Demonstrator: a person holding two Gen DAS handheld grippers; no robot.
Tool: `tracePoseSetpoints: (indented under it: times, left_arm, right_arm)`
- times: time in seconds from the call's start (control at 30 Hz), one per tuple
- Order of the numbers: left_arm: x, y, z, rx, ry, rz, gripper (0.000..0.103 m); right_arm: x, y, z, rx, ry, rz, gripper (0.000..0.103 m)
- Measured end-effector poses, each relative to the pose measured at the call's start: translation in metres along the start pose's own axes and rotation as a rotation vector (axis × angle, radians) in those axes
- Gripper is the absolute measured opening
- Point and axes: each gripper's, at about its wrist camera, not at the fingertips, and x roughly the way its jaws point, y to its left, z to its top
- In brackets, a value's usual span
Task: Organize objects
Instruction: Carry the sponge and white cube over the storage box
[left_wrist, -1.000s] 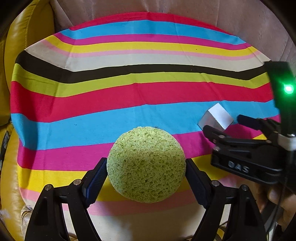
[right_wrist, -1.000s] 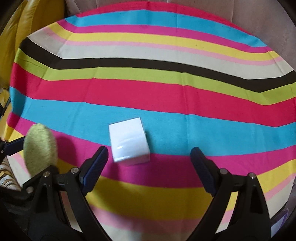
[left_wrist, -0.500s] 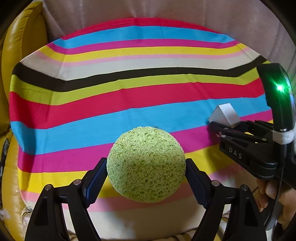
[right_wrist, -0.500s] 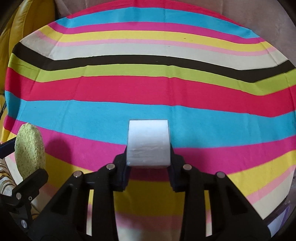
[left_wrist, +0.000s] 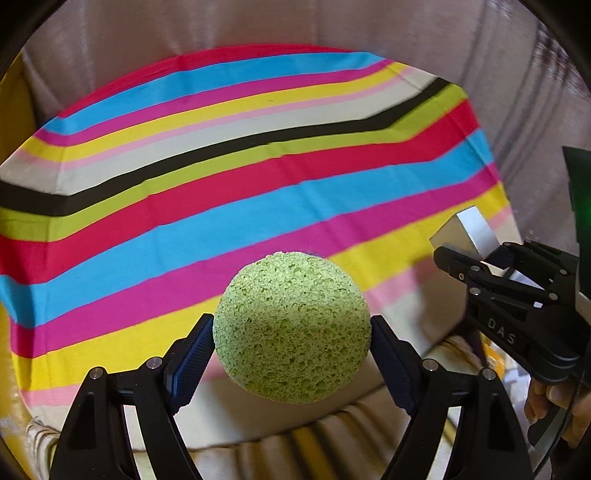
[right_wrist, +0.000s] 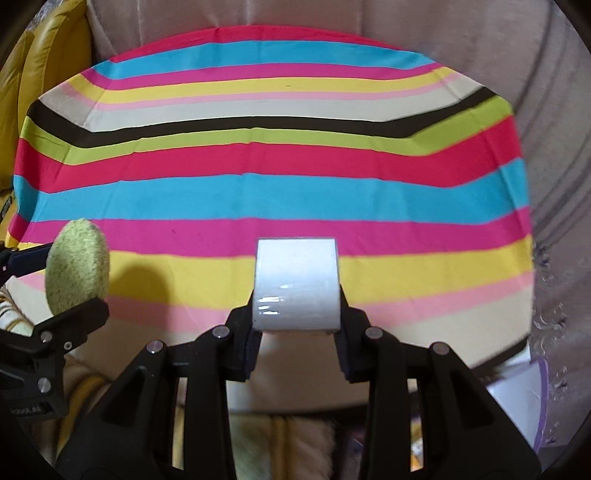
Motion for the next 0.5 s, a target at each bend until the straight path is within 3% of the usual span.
tracePoseSetpoints:
  times: [0.5]
  left_arm:
    - [-0.016,-0.104,-0.012,0.172,0.021,-0.166,0.083]
  right_arm:
    - [-0.068,-0.093,-0.079,0.191,-0.003,-0.107,0.038]
